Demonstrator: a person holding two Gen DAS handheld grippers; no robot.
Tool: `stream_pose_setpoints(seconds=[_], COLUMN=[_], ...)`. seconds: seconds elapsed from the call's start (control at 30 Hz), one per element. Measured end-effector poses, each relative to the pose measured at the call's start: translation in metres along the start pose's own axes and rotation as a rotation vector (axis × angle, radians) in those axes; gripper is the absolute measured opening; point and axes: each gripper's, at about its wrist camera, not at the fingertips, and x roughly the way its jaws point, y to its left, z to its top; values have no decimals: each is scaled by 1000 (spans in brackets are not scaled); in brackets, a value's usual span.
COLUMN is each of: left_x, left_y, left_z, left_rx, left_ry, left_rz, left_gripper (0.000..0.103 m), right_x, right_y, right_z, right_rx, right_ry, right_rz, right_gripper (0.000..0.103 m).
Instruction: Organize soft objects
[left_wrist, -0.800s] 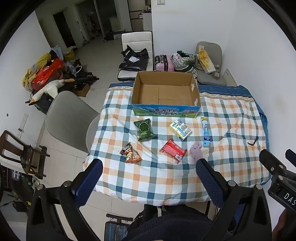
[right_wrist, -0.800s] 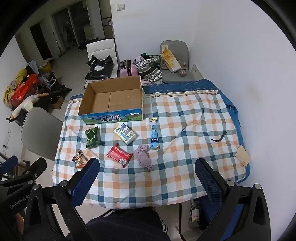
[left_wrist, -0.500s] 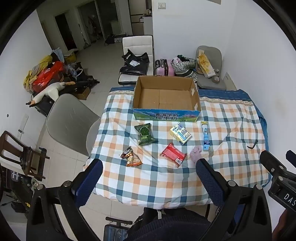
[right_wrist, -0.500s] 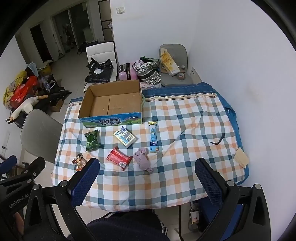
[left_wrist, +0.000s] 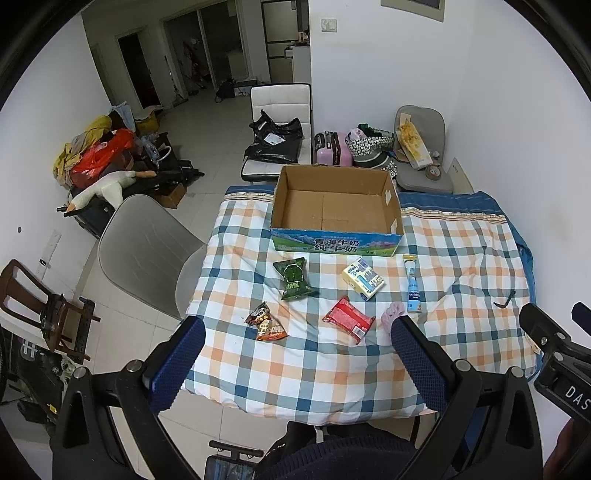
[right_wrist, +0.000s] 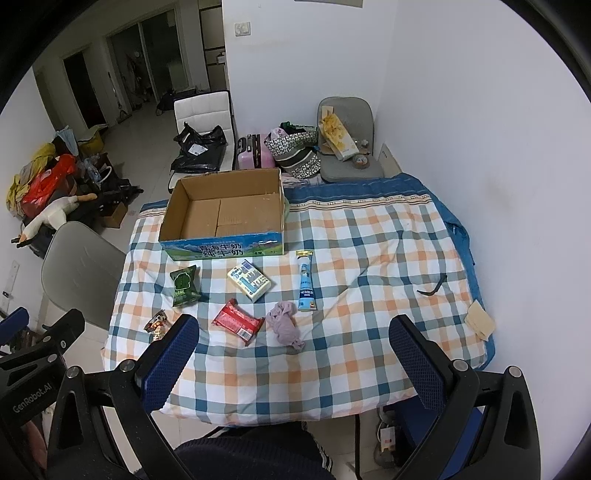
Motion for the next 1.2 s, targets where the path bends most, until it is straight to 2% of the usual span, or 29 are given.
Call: stream_pose_setpoints(seconds=[1.2], left_x=[-4], left_y=[1], left_z=[-1], left_rx=[-1], left_ry=[-6], left_rz=[0], left_gripper=[103], right_x=[-8], right_y=[-4], right_z=[6], right_rx=[-1], right_ry=[-19], right_rz=[-2], right_gripper=[103])
